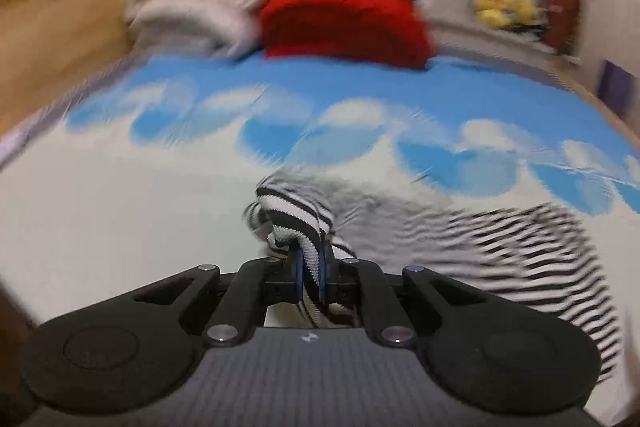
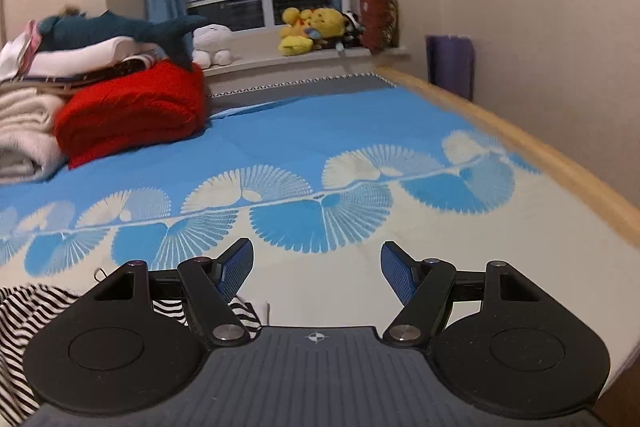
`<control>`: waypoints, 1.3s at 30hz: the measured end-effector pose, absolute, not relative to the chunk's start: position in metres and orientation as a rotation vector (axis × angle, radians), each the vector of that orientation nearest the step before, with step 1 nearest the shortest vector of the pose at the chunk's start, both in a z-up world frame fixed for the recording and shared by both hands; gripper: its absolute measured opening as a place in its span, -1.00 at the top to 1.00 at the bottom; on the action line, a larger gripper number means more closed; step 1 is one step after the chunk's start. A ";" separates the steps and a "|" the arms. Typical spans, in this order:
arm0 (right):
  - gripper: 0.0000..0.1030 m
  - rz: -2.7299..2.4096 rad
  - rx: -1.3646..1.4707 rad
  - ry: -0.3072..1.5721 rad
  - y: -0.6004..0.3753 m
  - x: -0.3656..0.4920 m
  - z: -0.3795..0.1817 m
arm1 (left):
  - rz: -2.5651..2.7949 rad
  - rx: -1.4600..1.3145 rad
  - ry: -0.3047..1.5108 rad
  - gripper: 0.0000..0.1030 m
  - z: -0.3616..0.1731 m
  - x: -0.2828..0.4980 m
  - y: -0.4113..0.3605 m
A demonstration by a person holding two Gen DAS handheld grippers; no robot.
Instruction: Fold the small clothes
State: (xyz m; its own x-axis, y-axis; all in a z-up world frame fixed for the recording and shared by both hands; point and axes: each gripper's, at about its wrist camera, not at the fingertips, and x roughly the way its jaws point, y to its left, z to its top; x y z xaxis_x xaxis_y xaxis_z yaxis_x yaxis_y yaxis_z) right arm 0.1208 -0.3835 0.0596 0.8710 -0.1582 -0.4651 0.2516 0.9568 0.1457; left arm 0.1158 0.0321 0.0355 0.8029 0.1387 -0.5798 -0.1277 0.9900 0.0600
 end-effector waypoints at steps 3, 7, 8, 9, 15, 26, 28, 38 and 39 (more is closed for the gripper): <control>-0.40 -0.221 0.224 0.452 -0.389 0.117 0.056 | 0.031 0.076 0.574 0.88 0.052 0.117 -0.034; -0.40 -0.245 0.255 0.425 -0.411 0.111 0.054 | -0.161 0.164 0.570 0.88 0.043 0.107 -0.136; -0.40 -0.257 0.275 0.422 -0.418 0.109 0.053 | -0.218 0.211 0.571 0.88 0.033 0.102 -0.161; -0.40 -0.272 0.301 0.423 -0.426 0.108 0.052 | -0.278 0.255 0.578 0.88 0.023 0.097 -0.182; -0.40 -0.339 0.425 0.450 -0.458 0.106 0.041 | -0.590 0.254 0.828 0.69 -0.030 0.100 -0.220; -0.46 -0.073 0.403 0.654 -0.417 0.141 0.021 | -0.329 0.171 0.737 0.02 0.055 0.153 -0.070; -0.47 -0.015 0.411 0.720 -0.405 0.150 0.014 | -0.285 0.203 0.726 -0.11 0.056 0.162 -0.044; -0.55 -0.004 0.333 0.960 -0.358 0.173 -0.020 | -0.048 0.078 0.815 -0.18 0.021 0.154 0.040; -0.55 -0.009 0.325 0.980 -0.355 0.174 -0.025 | -0.053 0.054 0.810 -0.19 0.023 0.157 0.044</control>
State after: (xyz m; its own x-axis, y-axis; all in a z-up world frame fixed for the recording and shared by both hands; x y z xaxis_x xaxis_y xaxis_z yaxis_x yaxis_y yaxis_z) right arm 0.1745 -0.3549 -0.0245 0.5611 0.1382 -0.8161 0.1530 0.9517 0.2663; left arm 0.1567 0.0437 0.0231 0.6886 -0.0262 -0.7246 0.0679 0.9973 0.0285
